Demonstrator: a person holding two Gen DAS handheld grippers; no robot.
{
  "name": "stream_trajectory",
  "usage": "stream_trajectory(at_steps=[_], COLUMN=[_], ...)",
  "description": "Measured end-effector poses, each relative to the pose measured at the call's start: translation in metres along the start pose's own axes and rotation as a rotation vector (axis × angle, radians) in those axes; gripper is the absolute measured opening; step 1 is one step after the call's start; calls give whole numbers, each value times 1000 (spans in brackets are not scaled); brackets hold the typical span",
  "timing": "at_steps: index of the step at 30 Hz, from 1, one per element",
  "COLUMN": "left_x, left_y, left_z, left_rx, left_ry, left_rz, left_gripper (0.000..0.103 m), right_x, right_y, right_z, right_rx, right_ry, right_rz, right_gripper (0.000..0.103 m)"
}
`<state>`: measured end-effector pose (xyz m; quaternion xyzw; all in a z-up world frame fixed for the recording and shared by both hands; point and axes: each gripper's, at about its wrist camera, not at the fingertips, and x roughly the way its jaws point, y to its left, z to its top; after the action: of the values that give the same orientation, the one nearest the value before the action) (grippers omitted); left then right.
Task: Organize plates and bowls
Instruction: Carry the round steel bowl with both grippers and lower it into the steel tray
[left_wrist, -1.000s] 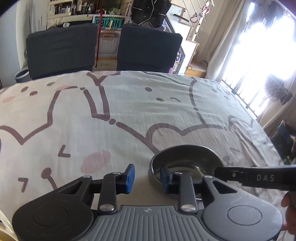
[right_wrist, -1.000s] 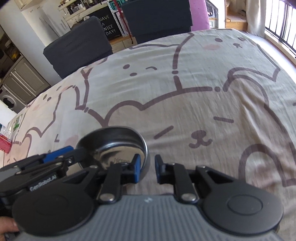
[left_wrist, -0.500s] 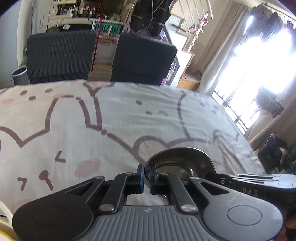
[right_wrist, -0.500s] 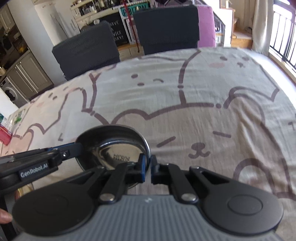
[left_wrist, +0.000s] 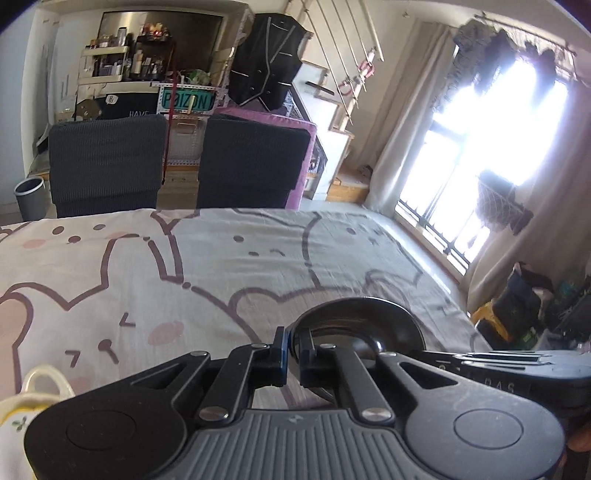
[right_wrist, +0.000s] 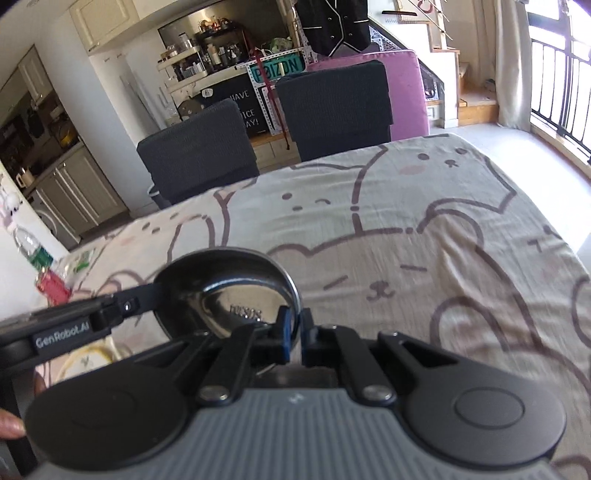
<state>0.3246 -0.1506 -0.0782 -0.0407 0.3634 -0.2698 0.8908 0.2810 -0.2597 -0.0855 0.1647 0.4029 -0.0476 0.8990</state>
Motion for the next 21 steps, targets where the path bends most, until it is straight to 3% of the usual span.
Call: stream_trajectory(at_steps=[10,21], left_x=[-1,28], left_y=[-12,-8], left_z=[-37,-50], left_rx=[42,42], left_ry=[116,210], left_rz=[25,58], left_gripper=[5,6], right_x=[-15,7], right_y=[17,20], right_z=[-40,-59], right_rx=[-109,-148], right_ry=[101,255], right_rz=[-98,-135], right_gripper=[8,11])
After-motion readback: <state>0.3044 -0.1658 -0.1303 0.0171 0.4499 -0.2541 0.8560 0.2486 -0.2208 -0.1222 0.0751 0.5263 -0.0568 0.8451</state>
